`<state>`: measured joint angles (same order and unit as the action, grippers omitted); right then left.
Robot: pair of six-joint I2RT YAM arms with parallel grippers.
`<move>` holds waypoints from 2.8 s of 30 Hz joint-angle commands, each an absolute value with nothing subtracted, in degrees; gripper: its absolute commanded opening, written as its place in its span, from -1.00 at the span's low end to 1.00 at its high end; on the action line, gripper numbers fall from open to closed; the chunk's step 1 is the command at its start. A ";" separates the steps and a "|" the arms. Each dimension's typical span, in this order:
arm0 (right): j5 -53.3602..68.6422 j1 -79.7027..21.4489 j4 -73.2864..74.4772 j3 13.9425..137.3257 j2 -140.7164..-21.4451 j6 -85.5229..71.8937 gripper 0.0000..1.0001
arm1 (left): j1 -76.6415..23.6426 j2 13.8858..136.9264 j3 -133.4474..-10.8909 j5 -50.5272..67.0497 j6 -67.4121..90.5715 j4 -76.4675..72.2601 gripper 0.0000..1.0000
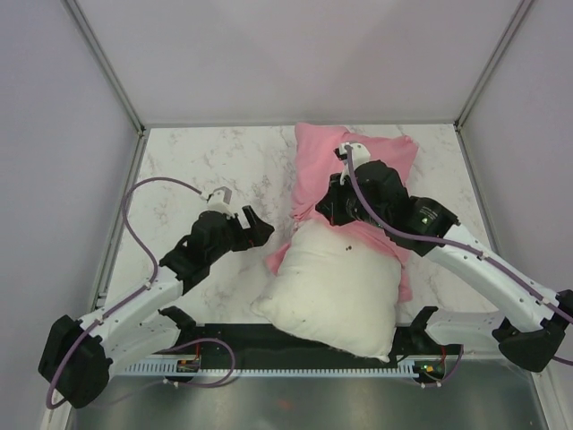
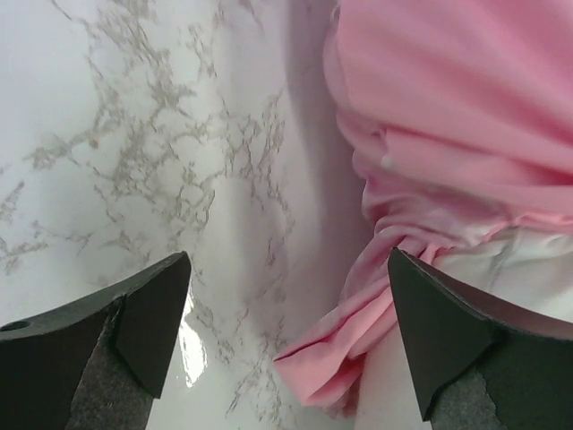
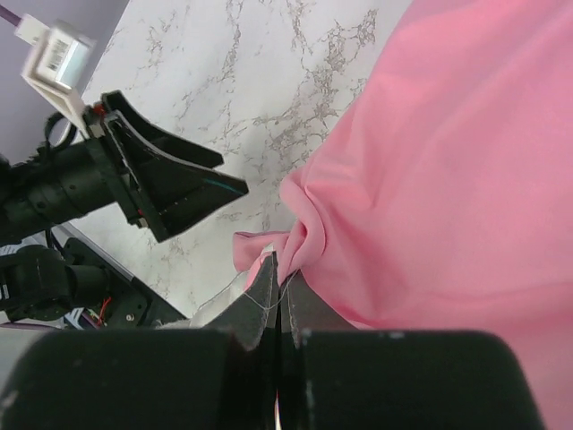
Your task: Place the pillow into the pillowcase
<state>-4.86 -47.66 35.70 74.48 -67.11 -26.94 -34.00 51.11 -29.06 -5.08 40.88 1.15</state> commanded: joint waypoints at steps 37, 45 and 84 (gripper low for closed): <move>-23.51 -78.96 52.89 88.94 -75.56 -15.99 0.85 | -36.74 57.14 -32.43 28.74 44.21 -17.32 -0.95; -40.92 -92.29 58.00 86.05 -80.33 -21.34 0.96 | -37.35 56.52 -38.76 31.46 47.46 -16.88 -0.95; -44.68 -50.25 30.50 72.96 -80.34 -12.40 0.33 | -22.86 53.41 -44.11 30.85 36.04 12.48 -0.95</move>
<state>-41.63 -48.82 28.95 74.91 -85.01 -19.40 -24.25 50.50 -39.77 26.20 39.18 11.35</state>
